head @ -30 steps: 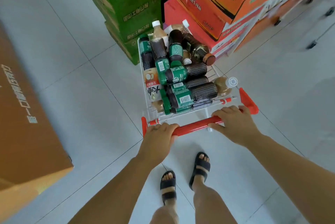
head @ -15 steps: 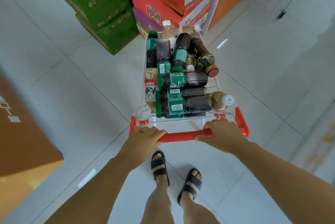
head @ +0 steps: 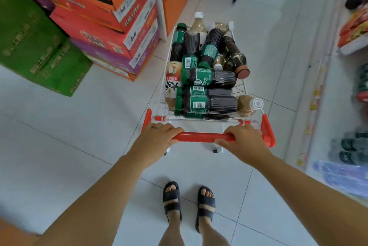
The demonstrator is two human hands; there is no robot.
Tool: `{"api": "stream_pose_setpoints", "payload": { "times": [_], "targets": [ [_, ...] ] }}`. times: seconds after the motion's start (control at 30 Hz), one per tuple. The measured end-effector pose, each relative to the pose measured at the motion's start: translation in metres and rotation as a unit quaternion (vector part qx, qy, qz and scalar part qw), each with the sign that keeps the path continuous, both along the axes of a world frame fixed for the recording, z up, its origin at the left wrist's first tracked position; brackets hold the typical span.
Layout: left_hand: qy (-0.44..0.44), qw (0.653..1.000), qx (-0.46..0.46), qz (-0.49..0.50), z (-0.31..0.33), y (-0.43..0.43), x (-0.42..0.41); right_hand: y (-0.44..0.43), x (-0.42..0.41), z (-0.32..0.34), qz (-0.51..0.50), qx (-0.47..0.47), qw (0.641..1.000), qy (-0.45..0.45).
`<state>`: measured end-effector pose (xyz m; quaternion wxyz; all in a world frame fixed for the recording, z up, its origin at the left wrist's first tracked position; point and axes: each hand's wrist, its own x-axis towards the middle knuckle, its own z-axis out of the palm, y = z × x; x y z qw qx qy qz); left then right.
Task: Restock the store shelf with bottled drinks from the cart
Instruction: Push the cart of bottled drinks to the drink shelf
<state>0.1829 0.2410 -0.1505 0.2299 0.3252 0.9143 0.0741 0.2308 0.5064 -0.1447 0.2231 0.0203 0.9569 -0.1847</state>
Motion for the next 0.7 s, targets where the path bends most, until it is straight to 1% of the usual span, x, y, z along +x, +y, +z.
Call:
{"api": "stream_pose_setpoints", "payload": {
  "times": [0.13,0.3,0.43,0.53,0.7],
  "targets": [
    [0.035,0.998,0.008,-0.057,-0.003,0.045,-0.045,0.038,-0.011,-0.006,-0.052,0.038,0.998,0.021],
    [0.035,0.994,0.053,-0.089,-0.005,0.104,-0.096,0.086,-0.036,-0.01,-0.093,0.072,0.993,0.023],
    [0.04,0.99,0.044,-0.131,-0.008,0.16,-0.134,0.135,-0.056,-0.01,-0.111,0.094,0.989,0.01],
    [0.053,0.985,0.035,-0.159,-0.01,0.199,-0.164,0.169,-0.077,-0.011,-0.133,0.088,0.987,0.007],
    [0.048,0.983,0.035,-0.173,-0.012,0.265,-0.21,0.231,-0.115,-0.012,-0.157,0.092,0.983,0.013]
  ]
}}
